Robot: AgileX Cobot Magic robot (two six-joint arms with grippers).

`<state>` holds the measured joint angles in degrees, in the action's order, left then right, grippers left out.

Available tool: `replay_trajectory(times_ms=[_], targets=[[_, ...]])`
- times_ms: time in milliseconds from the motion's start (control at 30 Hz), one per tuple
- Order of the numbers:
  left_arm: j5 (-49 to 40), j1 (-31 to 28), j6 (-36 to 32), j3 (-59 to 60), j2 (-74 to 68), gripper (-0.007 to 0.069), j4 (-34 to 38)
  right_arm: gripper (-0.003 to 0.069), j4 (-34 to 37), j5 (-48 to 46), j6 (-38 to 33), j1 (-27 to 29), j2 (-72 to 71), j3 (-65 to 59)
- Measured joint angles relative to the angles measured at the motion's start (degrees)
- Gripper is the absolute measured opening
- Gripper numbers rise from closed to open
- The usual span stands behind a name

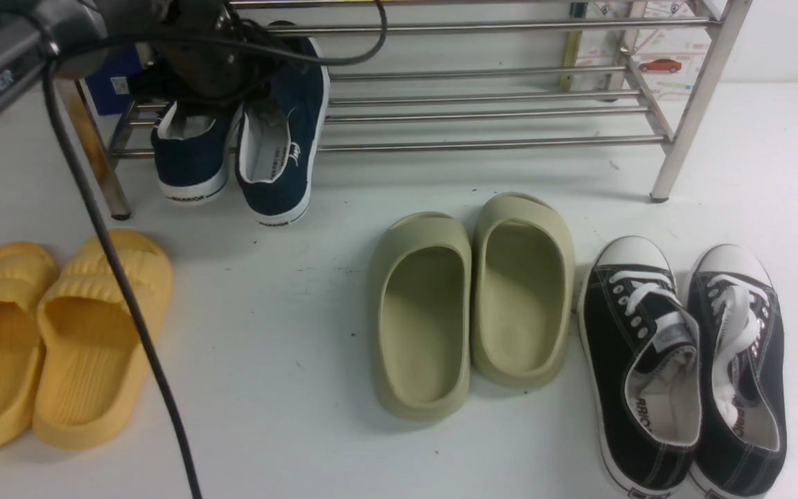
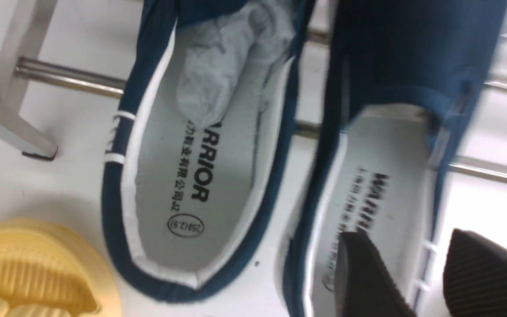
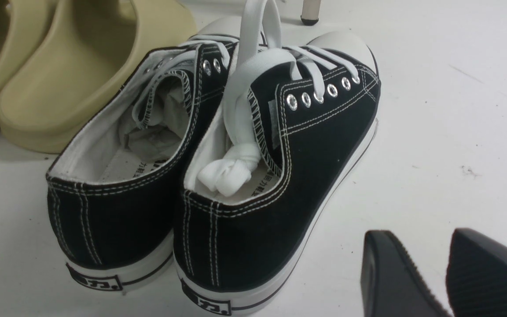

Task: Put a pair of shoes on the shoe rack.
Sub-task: Use the left arm to put a shoe into the shoe rack

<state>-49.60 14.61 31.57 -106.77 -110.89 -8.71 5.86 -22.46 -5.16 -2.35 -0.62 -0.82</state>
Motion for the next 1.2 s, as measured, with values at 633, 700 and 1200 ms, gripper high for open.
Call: replay_trajectory(times_ms=[633,700,1200], targets=[[0.23,0.00,-17.27,16.34,3.35,-0.0013,18.19,0.0239,0.00,0.00,0.00,0.00,0.00,0.00],[1.52,0.00,-17.27,16.39,3.02,-0.0013,17.96,0.0239,0.00,0.00,0.00,0.00,0.00,0.00],[5.12,0.00,-13.53,12.34,-3.00,-0.0013,9.72,0.0239,0.00,0.00,0.00,0.00,0.00,0.00]])
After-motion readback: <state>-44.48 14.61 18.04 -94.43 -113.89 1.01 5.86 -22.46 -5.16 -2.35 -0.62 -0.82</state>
